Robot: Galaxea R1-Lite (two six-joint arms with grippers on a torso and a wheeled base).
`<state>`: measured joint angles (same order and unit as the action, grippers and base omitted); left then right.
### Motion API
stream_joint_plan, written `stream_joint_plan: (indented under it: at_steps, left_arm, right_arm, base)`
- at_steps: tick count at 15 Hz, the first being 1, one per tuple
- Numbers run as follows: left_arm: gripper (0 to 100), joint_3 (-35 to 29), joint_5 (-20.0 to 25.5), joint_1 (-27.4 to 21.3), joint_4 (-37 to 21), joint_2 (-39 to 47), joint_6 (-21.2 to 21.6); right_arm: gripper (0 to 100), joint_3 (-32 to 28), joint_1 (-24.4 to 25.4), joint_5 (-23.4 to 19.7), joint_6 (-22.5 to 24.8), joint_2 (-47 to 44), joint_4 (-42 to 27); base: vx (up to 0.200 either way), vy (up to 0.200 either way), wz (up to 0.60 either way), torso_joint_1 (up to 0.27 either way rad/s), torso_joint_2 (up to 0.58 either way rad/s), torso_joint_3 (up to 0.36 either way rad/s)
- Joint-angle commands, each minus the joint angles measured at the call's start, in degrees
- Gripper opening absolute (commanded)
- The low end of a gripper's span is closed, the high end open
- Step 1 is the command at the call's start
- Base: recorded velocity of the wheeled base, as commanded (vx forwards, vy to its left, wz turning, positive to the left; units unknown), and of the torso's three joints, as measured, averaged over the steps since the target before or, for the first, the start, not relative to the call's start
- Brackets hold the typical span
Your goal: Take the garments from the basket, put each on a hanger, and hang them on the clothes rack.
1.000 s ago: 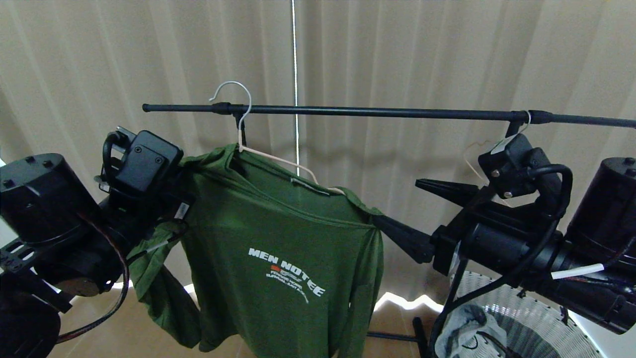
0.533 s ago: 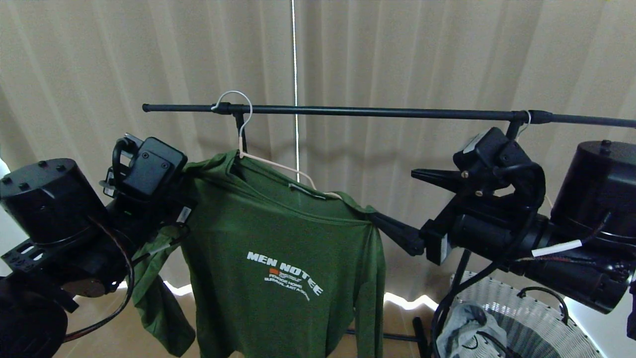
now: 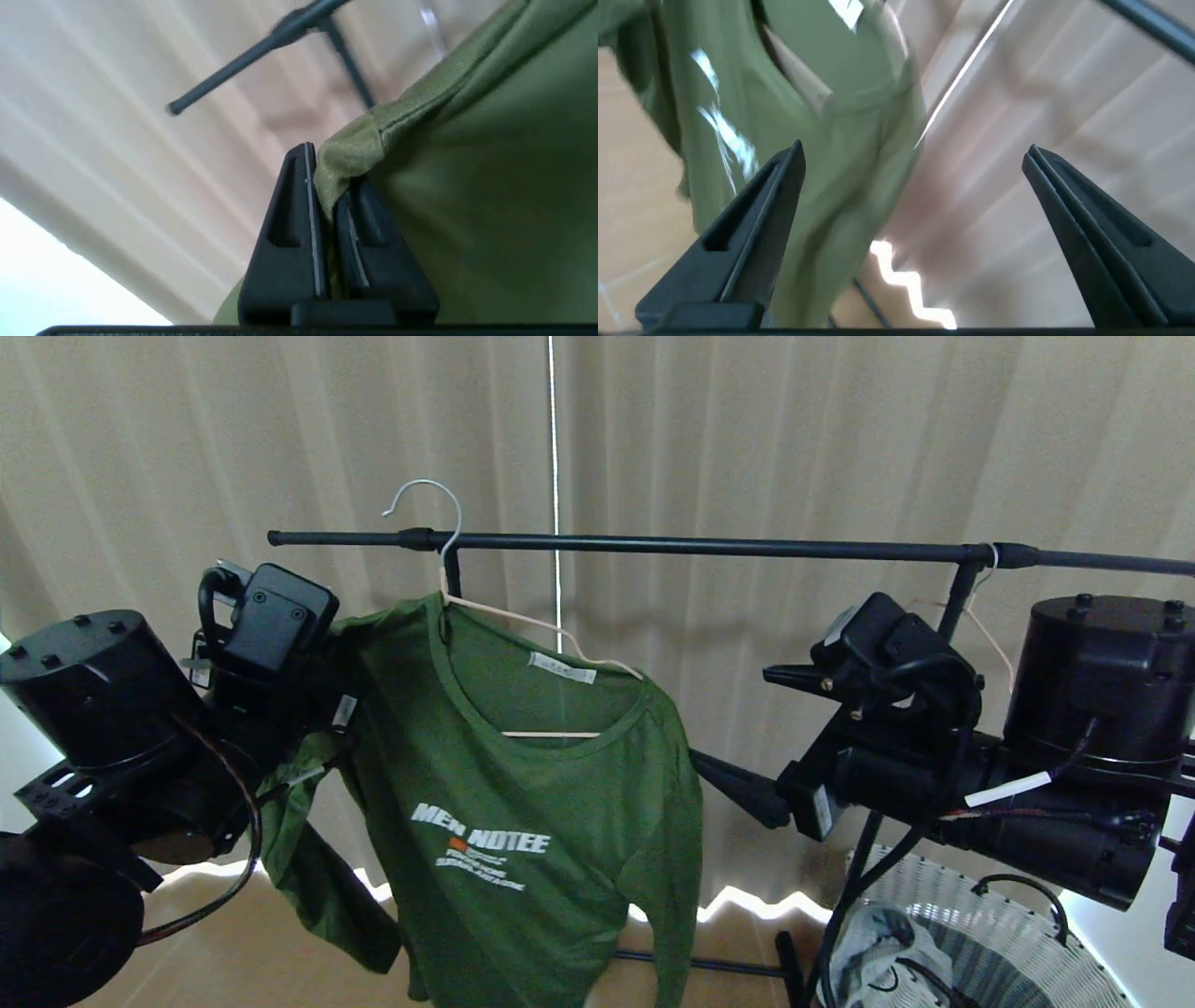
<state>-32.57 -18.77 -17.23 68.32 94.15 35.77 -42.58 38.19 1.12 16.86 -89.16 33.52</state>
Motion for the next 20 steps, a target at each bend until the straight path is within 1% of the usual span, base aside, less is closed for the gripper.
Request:
stream_joint_plan:
  at_steps: [1, 2, 4, 7, 9, 10, 12, 15, 20]
  left_arm:
    - [0, -0.21, -0.04, 0.44, 0.41, 0.16, -0.44]
    - [0, -0.12, 0.14, 0.17, 0.59, 0.16, -0.52]
    - [0, 0.49, 0.14, -0.88, 0.59, 0.25, -1.14]
    - [0, 1.02, -0.12, -4.84, 0.50, 0.25, -2.54]
    - [0, 2.43, -0.12, -7.47, 0.59, 0.25, -2.90]
    - [0, 2.60, -0.04, -8.18, 0.59, 0.25, -2.90]
    - [0, 2.16, -0.04, -9.76, 0.59, 1.30, -3.51]
    - [0, 1.11, -0.04, -11.78, 0.68, 1.92, -3.86]
    - [0, 1.90, 0.05, -12.83, 1.56, 1.30, -3.86]
  right_arm:
    - [100, 1.54, -0.40, 0.02, 0.45, 0.83, 0.05]
    - [100, 1.98, -0.58, 0.02, 1.07, 0.74, 0.14]
    - [100, 0.92, -0.58, 0.02, 1.16, 0.04, 0.40]
    - [100, -4.44, -0.40, 0.11, 1.51, -1.45, 0.05]
    - [100, -8.75, -0.14, 5.65, 3.71, -4.53, 0.14]
    - [100, -9.71, 0.04, 6.79, 3.79, -5.41, 0.23]
    - [100, -12.88, 1.89, 7.49, 3.88, -7.69, -0.04]
    - [100, -14.28, 3.55, 8.99, 5.03, -9.54, -0.04]
    - [100, -16.22, 3.47, 9.43, 5.73, -11.91, 0.05]
  base:
    - [0.000, 0.000, 0.00, 0.000, 0.00, 0.000]
    - [0.000, 0.000, 0.00, 0.000, 0.00, 0.000]
    - [0.000, 0.000, 0.00, 0.000, 0.00, 0.000]
    - [0.000, 0.000, 0.00, 0.000, 0.00, 0.000]
    - [0.000, 0.000, 0.00, 0.000, 0.00, 0.000]
    - [0.000, 0.000, 0.00, 0.000, 0.00, 0.000]
    - [0.000, 0.000, 0.00, 0.000, 0.00, 0.000]
    - [0.000, 0.000, 0.00, 0.000, 0.00, 0.000]
    - [0.000, 0.000, 0.00, 0.000, 0.00, 0.000]
